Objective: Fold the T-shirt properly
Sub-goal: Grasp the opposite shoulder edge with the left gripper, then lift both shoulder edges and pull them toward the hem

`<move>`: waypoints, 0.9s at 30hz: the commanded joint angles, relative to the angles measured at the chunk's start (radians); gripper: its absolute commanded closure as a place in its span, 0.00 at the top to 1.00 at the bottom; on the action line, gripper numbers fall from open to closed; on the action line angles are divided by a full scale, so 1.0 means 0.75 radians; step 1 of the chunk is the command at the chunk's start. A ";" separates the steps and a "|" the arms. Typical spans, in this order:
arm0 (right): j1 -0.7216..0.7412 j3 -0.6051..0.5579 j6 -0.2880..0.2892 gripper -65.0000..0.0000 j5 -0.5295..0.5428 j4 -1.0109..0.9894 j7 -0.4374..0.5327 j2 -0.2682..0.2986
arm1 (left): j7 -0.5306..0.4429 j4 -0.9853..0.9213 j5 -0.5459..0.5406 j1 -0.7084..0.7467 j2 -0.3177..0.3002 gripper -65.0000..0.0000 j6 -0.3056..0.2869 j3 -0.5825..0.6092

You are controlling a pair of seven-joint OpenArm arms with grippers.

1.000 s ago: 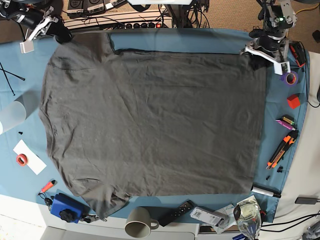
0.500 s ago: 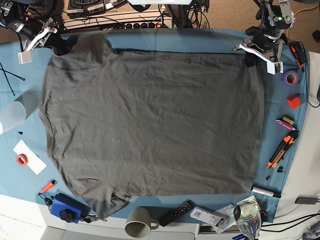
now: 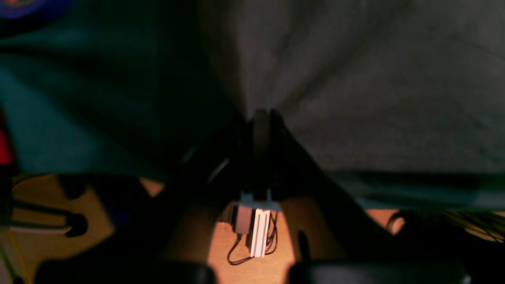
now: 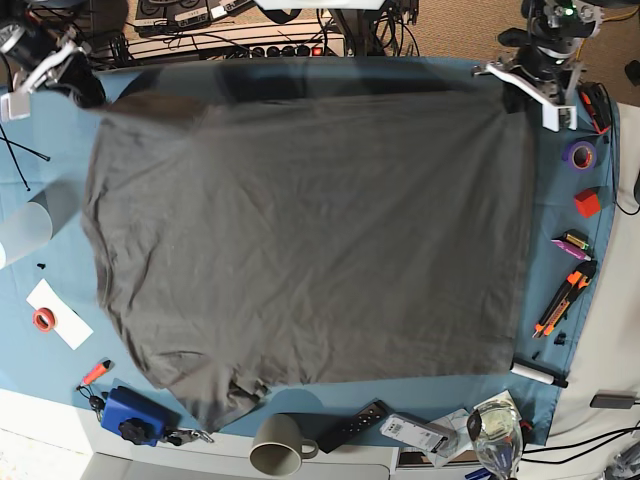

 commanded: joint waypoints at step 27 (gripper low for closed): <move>-0.199 0.164 0.002 0.00 0.025 0.018 0.026 -0.128 | 0.094 0.025 -0.301 0.151 -0.013 0.00 -0.144 -0.348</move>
